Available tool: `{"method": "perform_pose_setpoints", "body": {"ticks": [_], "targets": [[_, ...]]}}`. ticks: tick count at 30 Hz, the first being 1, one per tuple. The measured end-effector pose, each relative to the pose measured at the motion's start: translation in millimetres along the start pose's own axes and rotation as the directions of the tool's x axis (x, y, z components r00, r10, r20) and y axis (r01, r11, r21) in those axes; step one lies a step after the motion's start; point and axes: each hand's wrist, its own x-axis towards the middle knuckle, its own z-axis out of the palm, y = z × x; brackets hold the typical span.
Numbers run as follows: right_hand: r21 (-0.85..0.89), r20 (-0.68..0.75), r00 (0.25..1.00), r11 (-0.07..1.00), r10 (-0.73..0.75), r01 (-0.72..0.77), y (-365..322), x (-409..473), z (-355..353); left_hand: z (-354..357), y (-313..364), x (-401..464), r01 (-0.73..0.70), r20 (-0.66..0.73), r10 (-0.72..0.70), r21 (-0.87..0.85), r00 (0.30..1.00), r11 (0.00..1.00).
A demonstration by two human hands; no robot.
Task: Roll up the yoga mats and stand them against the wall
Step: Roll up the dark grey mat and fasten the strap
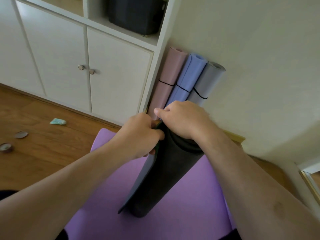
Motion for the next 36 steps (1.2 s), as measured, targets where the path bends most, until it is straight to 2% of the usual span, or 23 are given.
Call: {"method": "perform_pose_setpoints", "body": {"ticks": [9, 13, 15, 21, 24, 26, 28, 30, 32, 34, 36], "targets": [[0.022, -0.023, 0.999, 0.999, -0.028, 0.029, 0.4, -19.4, 7.1, 6.8, -2.7, -8.9, -0.115, 0.087, 0.103, 0.16, 0.991, 0.98], [-0.007, -0.049, 0.998, 1.0, -0.028, 0.027, -2.9, -24.6, 17.4, 1.5, -8.4, -10.5, -0.182, 0.148, 0.159, 0.162, 0.976, 0.97], [-0.001, -0.077, 0.997, 1.0, -0.023, 0.023, -7.1, -24.8, 21.1, -0.4, -9.6, -9.3, -0.184, 0.133, 0.164, 0.157, 0.978, 0.97], [0.029, -0.067, 0.997, 0.999, -0.027, 0.029, -16.8, -25.3, 19.1, 0.2, -15.3, -10.6, -0.17, 0.031, 0.168, 0.095, 0.985, 0.981], [0.097, -0.042, 0.999, 0.995, 0.012, -0.008, -16.1, -25.7, 14.4, 4.4, -20.9, -9.8, -0.15, 0.042, 0.147, 0.085, 0.988, 0.985], [0.122, -0.031, 0.999, 0.992, 0.021, -0.017, -16.3, -26.5, 13.3, 5.0, -21.0, -11.4, -0.113, 0.08, 0.114, -0.016, 0.99, 0.993], [0.145, -0.018, 0.999, 0.989, 0.032, -0.029, -15.5, -26.3, 13.1, 4.8, -19.4, -15.9, -0.073, 0.12, 0.098, -0.196, 0.988, 0.978], [0.212, -0.007, 0.999, 0.976, 0.052, -0.05, -12.7, -23.6, 11.5, 6.4, -18.4, -20.1, -0.073, 0.137, 0.111, -0.257, 0.984, 0.964], [0.366, 0.0, 0.996, 0.926, 0.093, -0.087, -8.5, -20.3, 10.4, 9.2, -18.7, -21.2, -0.082, 0.136, 0.108, -0.185, 0.985, 0.979], [0.545, 0.004, 0.994, 0.833, 0.112, -0.096, -3.6, -18.0, 11.4, 12.8, -21.2, -15.8, -0.08, 0.125, 0.089, -0.076, 0.988, 0.994], [0.667, -0.009, 0.996, 0.742, 0.093, -0.063, 0.6, -18.1, 13.5, 19.7, -26.0, -8.8, -0.077, 0.042, 0.077, 0.008, 0.996, 0.997]]}}
